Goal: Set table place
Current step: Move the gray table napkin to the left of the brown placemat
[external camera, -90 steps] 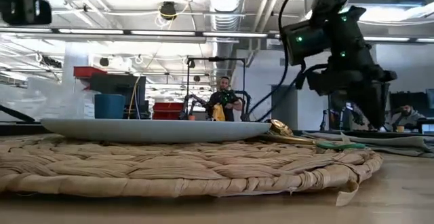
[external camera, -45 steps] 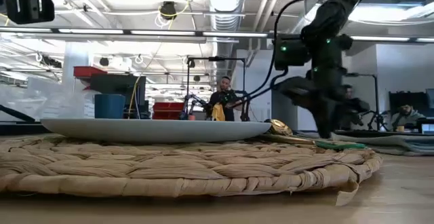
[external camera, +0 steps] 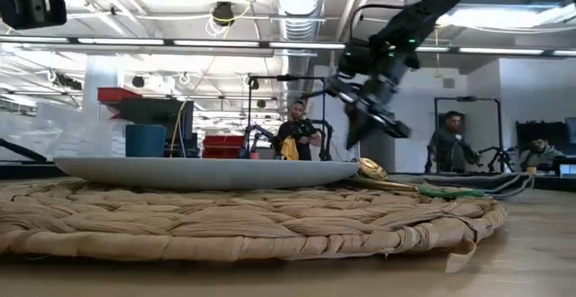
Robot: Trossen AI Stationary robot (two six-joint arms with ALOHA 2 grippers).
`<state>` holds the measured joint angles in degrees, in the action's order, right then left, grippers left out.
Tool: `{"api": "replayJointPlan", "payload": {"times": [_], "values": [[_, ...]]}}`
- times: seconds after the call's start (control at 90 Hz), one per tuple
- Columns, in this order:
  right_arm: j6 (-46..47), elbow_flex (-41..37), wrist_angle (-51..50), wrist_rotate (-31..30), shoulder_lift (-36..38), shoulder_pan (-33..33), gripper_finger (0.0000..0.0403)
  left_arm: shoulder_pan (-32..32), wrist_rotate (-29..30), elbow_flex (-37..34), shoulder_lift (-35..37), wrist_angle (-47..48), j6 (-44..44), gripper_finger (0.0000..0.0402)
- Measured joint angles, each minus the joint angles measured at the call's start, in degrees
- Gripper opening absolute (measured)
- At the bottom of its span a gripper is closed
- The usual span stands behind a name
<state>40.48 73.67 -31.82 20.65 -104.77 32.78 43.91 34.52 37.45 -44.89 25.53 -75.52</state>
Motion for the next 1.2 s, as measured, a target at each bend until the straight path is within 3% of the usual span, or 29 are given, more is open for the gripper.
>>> {"api": "replayJointPlan", "payload": {"times": [0.133,0.267,0.433,0.6,0.767,0.9,1.056,1.2], "values": [[-3.2,6.8,-6.4,0.5,-2.4,-5.6,0.0000,0.8,0.0,0.0,-0.4,0.9,-2.0,0.0054],[-3.3,5.9,-9.0,-1.2,-4.9,-11.4,0.0000,1.4,-0.5,0.0,-1.9,7.7,-5.5,0.0054],[-3.7,3.4,-17.6,-7.6,-5.5,-15.5,0.0000,2.2,-6.4,0.0,-6.3,18.3,-14.5,0.0054],[-5.6,0.6,-25.3,-14.5,-2.5,-14.6,0.0000,2.7,-8.3,0.0,-10.0,15.5,-15.6,0.0054],[-6.7,-3.4,-25.4,-16.6,3.6,-13.0,0.0000,2.6,-7.4,0.0,-11.4,11.8,-16.1,0.0054],[-6.8,-11.6,-27.2,-17.3,7.6,-10.0,0.0000,2.1,-5.7,0.0,-11.4,10.5,-16.5,0.0054],[-6.0,-20.5,-18.0,-12.4,9.2,-7.6,0.0000,0.6,-4.7,0.0,-11.3,10.5,-16.9,0.0054],[-4.9,-23.1,-10.9,-8.6,6.8,-6.2,0.0000,-0.5,-4.7,0.0,-11.3,10.1,-16.9,0.0054]]}}
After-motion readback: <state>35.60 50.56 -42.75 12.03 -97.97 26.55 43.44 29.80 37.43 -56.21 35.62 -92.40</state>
